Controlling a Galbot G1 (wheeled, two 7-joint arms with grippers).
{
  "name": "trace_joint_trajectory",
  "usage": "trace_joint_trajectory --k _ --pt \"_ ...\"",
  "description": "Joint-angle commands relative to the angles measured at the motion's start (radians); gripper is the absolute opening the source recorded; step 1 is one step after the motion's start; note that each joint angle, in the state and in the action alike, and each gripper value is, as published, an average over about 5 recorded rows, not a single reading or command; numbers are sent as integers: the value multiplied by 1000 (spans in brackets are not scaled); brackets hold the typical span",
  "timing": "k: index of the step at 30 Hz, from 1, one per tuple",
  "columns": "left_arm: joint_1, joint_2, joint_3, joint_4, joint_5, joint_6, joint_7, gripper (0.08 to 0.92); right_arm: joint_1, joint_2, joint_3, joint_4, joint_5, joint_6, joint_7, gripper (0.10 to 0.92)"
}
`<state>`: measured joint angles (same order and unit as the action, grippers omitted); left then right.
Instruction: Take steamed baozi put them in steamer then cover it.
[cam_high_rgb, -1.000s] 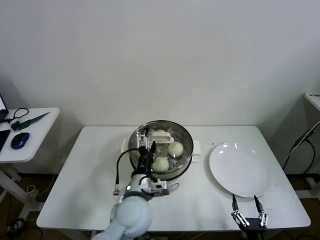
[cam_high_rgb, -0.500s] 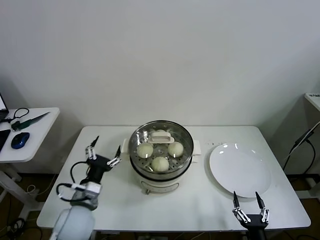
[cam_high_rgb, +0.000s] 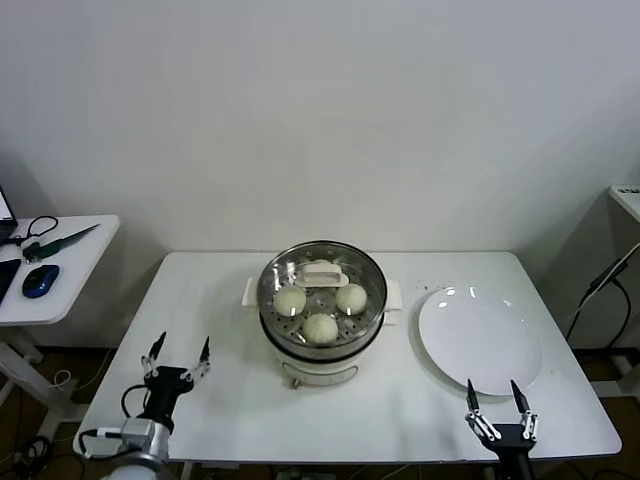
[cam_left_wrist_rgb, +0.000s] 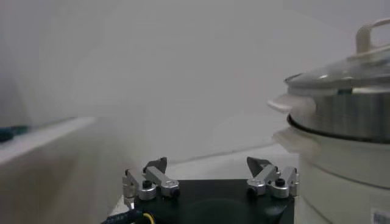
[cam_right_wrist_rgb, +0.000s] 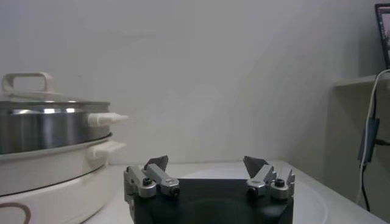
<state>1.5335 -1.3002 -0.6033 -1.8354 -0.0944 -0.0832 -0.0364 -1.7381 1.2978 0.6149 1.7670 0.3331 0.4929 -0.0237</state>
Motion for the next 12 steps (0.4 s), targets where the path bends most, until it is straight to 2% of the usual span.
trace_joint_trajectory --k 1,12 --pt "45 -3 -74 108 -128 -105 -21 823 4 -3 4 -2 -2 -5 2 823" --pt "50 -20 -28 89 -106 -110 3 823 -1 3 0 1 3 -1 3 823"
